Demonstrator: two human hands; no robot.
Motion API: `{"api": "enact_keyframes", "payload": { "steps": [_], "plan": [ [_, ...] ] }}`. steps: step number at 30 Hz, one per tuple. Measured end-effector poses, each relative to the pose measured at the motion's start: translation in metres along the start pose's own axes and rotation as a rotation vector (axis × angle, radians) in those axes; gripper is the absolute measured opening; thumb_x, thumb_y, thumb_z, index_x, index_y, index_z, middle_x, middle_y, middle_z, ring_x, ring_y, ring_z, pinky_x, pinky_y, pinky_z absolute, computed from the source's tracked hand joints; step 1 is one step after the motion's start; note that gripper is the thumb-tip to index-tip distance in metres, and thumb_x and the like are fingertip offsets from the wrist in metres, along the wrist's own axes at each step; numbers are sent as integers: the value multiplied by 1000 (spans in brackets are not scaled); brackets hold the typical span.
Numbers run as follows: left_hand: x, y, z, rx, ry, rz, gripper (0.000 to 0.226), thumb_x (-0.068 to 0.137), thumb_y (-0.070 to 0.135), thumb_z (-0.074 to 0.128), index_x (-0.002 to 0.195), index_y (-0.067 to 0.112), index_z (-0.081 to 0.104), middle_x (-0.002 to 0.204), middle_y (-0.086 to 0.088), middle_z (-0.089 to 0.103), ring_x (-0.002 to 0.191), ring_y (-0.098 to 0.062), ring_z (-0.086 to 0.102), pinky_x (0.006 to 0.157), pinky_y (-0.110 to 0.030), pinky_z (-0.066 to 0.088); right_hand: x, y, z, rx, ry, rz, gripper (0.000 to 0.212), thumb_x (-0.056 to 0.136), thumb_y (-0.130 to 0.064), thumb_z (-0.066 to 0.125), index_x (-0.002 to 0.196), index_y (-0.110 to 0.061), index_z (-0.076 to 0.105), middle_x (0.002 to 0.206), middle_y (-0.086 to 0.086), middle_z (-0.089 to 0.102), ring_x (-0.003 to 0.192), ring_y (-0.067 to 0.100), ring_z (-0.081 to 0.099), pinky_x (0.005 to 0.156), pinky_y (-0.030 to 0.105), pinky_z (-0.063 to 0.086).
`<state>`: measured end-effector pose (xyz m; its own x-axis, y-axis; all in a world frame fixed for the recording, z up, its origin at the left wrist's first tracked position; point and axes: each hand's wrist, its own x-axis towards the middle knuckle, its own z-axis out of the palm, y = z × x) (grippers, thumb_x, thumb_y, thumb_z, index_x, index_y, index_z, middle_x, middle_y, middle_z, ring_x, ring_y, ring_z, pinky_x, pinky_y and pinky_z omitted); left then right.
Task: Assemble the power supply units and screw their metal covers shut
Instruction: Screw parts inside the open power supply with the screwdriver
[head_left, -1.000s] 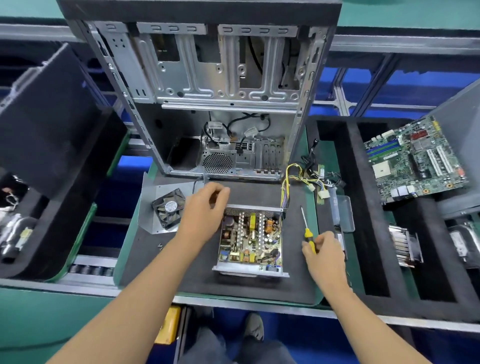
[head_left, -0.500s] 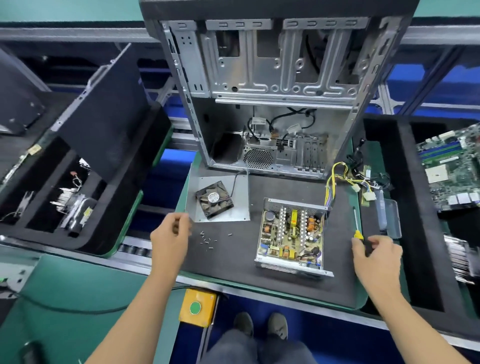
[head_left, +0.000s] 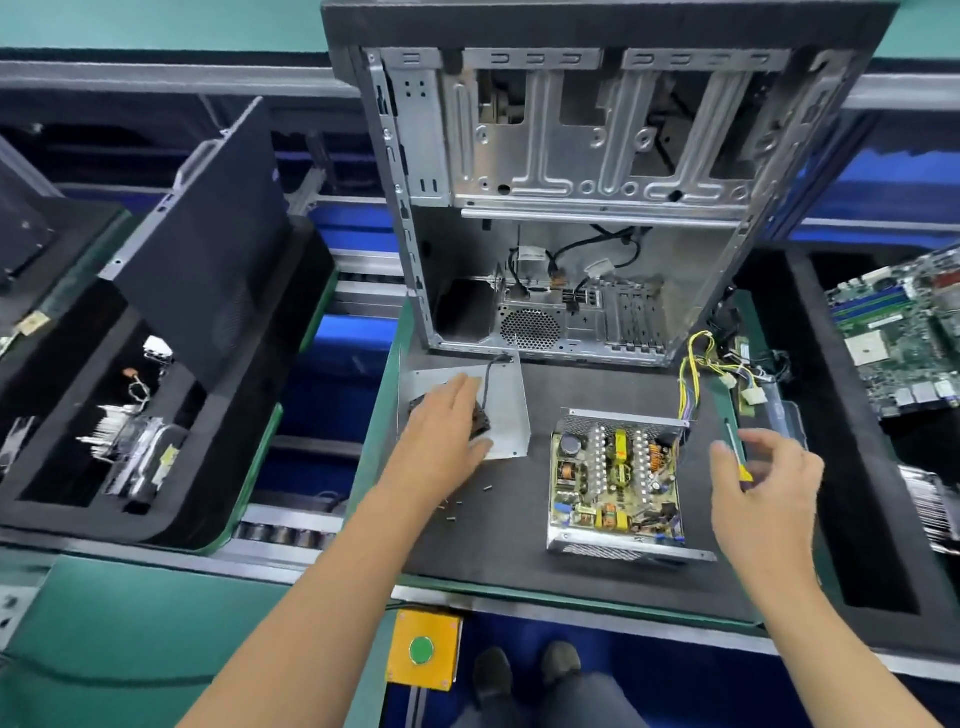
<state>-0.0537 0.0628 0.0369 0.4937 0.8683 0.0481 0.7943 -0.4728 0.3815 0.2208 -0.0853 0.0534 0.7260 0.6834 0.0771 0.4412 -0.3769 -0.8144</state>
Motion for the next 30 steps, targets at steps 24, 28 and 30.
{"api": "enact_keyframes", "payload": {
  "steps": [24, 28, 30],
  "plan": [
    [11, 127, -47, 267, -109, 572, 89, 69, 35, 89, 141, 1, 48, 114, -14, 60, 97, -35, 56, 77, -46, 48, 48, -78, -37, -641, -565, -716, 40, 93, -45, 58, 131, -33, 60, 122, -6, 65, 127, 21, 47, 103, 41, 28],
    [1, 132, -22, 148, -169, 568, 64, 84, 28, 77, 138, 5, 52, 110, -12, 59, 93, -33, 54, 76, -45, 48, 47, -46, -45, -556, -962, -297, 34, 93, -51, 60, 120, -31, 64, 91, -10, 60, 91, 13, 58, 85, 35, 48],
    [-3, 130, -15, 100, -235, 553, 59, 88, 30, 72, 139, 9, 50, 117, -9, 58, 99, -31, 53, 81, -46, 47, 43, -29, -45, -628, -1036, -274, 32, 96, -47, 56, 124, -32, 63, 98, -6, 47, 101, 17, 48, 95, 37, 42]
  ]
}}
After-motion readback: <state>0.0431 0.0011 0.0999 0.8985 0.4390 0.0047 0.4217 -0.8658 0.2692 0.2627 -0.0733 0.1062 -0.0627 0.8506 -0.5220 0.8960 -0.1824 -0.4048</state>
